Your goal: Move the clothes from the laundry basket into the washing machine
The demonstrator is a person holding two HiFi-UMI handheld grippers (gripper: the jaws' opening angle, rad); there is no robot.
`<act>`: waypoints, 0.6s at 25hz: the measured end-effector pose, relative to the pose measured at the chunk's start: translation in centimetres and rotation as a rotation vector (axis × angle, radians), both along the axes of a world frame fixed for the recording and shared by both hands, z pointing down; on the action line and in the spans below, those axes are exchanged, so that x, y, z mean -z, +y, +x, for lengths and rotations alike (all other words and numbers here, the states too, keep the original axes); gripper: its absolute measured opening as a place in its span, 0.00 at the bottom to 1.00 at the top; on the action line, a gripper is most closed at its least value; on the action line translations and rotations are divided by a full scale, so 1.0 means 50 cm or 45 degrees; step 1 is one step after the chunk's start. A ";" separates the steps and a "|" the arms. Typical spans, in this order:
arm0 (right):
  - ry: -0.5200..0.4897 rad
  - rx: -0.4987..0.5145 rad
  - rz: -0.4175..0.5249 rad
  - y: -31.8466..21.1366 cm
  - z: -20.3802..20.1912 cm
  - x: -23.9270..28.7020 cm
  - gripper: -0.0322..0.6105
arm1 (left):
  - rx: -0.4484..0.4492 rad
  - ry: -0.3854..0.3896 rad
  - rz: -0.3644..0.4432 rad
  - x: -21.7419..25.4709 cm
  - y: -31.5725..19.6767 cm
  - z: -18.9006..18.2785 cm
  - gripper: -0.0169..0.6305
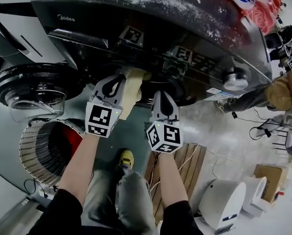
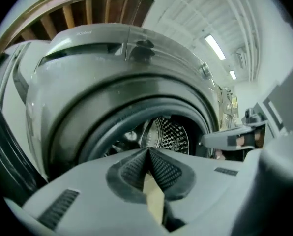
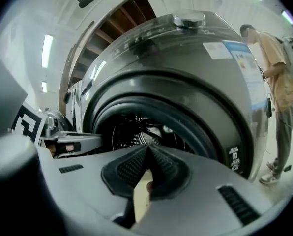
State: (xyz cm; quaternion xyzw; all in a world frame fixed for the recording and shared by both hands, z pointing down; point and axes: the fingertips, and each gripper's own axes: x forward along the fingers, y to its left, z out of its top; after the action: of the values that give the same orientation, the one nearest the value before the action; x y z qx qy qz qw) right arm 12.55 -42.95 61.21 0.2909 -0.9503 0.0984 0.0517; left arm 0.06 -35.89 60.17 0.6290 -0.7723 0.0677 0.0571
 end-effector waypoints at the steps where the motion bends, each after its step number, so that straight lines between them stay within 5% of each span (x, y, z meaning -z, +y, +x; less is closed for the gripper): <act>1: 0.009 0.006 -0.007 0.011 0.007 0.016 0.05 | 0.005 -0.006 -0.012 0.018 0.014 0.002 0.04; 15: 0.013 0.036 -0.051 0.087 0.061 0.346 0.05 | 0.095 0.053 -0.028 0.341 0.165 -0.002 0.04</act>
State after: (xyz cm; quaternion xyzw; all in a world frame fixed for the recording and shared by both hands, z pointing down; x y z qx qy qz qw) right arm 15.60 -38.60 43.89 0.2770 -0.9518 0.1152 0.0639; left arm -0.03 -27.63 43.12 0.6004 -0.7930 0.0609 0.0827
